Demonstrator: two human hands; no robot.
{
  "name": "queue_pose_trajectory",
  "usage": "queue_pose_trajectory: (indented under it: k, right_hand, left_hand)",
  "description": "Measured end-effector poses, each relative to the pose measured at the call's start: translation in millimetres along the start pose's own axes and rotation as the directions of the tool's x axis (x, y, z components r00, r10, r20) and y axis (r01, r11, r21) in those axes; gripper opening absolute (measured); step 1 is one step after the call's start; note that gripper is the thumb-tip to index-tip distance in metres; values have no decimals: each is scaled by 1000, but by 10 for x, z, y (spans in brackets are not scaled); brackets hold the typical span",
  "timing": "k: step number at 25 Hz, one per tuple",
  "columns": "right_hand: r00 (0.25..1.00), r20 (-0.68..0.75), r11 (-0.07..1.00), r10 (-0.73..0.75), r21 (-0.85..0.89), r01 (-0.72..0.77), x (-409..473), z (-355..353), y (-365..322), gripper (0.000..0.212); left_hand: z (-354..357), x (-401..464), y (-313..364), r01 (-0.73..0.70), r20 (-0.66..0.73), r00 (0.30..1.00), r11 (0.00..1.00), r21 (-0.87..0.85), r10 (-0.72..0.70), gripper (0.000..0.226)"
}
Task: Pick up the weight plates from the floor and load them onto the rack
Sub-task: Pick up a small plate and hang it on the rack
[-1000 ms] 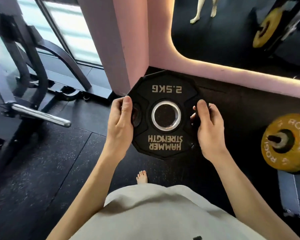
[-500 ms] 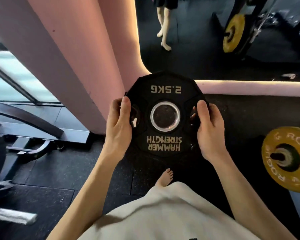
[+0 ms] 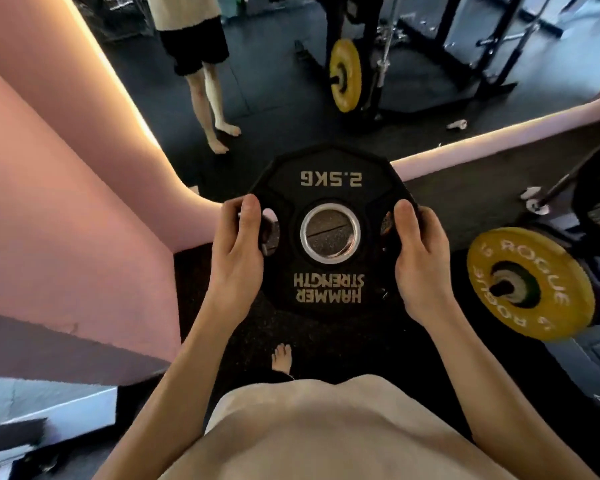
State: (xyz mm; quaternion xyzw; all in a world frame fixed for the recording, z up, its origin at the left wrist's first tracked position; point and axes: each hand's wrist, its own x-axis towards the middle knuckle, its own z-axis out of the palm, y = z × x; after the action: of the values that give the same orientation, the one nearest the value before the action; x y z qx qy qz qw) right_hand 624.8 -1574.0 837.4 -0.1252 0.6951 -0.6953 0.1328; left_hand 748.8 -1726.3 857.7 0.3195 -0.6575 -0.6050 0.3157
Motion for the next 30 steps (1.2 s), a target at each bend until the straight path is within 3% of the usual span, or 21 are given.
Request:
queue_pose_trajectory:
  k: [4,8,15,19,22,26,30]
  right_hand:
    - [959,-281,998,-41,-59,25,306,-109,-52,26]
    - [852,-516,996,-85,-56,65,497,-204,-154,26]
    - [566,-810,987,-157,-106,121,579,-438,-486,27]
    - [452,-868,976,-206,-152,153,692,-733,-741,26]
    - [397,-880,962,-261,-202,184,865,-1101,-970,30]
    - [335,-864,919,-376,-302,253,1164,-1685,-1379,40]
    - [302,-819,863,-488,-402,306,1455,-2435,-2009,36]
  left_hand:
    - [434,674,46,-38,251,967,999,-10,39,23]
    - [881,1216,137,-78,493,864,995,-66,101,24]
    - [1834,1661,441,-58,804,572,986,-155,160,27]
    - [2407,1664,747,-63,847,465,964,-258,258,25]
    - [2891,1638,1053,-102,838,427,939,-329,340,26]
    - [3589,1569,1491,-102,799,409,892,-440,441,28]
    - [4392,1463,2137,-109,711,411,805,-583,571,29]
